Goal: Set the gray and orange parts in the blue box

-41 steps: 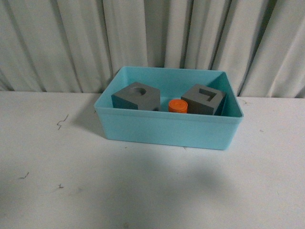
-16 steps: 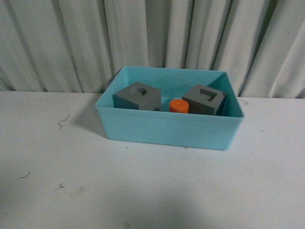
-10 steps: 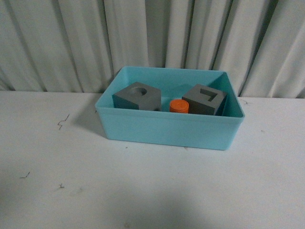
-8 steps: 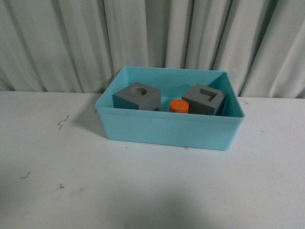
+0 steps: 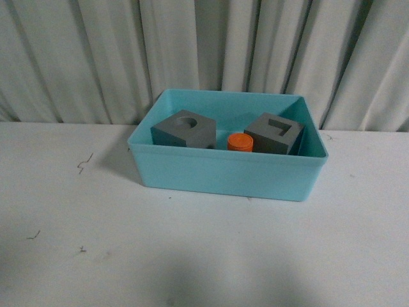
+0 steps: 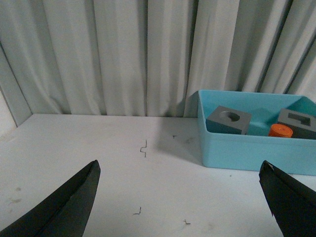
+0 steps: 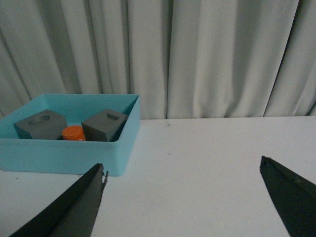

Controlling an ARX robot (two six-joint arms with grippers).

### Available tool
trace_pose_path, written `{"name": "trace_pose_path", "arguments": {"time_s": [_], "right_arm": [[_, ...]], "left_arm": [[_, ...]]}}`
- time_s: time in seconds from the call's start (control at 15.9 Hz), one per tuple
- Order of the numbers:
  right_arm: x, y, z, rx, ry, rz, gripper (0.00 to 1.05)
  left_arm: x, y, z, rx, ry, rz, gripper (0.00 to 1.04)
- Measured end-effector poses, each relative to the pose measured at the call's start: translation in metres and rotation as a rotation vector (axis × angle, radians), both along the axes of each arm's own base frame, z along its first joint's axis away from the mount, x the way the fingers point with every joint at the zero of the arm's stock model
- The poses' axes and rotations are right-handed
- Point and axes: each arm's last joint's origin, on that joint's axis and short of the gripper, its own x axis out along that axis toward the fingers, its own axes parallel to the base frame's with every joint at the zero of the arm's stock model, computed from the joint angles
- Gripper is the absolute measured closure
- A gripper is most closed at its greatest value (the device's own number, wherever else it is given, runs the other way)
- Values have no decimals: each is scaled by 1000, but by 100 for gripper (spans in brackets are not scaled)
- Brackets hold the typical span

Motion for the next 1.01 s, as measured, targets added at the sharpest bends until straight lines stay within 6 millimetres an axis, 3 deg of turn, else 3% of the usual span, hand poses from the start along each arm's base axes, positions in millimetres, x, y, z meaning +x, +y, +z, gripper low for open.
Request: {"name": "trace_pose_path", "arguments": {"time_s": [1.01], "right_arm": [[0,0,0,0,0,0,6]], "left_arm": [[0,0,0,0,0,0,7]]}}
